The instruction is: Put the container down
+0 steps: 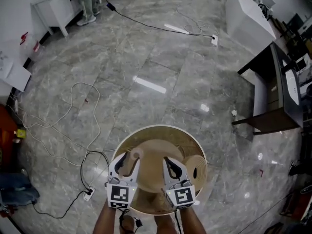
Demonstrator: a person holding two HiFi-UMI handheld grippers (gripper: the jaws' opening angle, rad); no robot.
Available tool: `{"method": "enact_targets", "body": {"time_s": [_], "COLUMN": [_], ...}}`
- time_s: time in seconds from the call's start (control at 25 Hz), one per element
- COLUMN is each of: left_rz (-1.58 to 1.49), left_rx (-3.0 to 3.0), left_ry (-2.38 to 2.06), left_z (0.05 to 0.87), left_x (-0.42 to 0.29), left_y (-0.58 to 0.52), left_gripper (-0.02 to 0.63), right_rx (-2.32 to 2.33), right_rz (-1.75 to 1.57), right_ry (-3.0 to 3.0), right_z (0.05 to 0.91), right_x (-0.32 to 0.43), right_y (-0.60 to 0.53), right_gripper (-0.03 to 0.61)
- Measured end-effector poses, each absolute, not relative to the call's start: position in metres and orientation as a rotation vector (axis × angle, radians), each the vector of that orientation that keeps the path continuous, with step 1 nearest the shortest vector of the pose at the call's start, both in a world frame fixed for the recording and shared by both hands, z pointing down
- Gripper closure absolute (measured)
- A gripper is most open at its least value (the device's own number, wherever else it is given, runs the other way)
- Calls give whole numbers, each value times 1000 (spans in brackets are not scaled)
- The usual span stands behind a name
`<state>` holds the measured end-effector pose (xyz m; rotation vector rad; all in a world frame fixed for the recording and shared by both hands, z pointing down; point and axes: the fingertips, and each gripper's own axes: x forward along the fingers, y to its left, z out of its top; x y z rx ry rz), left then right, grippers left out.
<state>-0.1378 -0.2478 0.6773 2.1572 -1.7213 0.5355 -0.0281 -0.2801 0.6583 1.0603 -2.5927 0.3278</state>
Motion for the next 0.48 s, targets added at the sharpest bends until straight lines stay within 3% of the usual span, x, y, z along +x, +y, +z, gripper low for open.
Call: {"method": "enact_targets", "body": {"time_s": [0.16, 0.48], "left_rz": [484, 454], "left_rx": [2222, 2290], "left_ry": [-1731, -1708], "left_z": [610, 508], "left_x": [-123, -107], "left_y": [-236, -202], "left_gripper": [466, 492], "right_rx": [1089, 1173], "right_rz": [298, 246], "right_ry": [-2630, -2674], "right_z": [603, 493], "right_x": [-25, -12], "right_y": [-268, -232], "right_gripper": [578, 578]}}
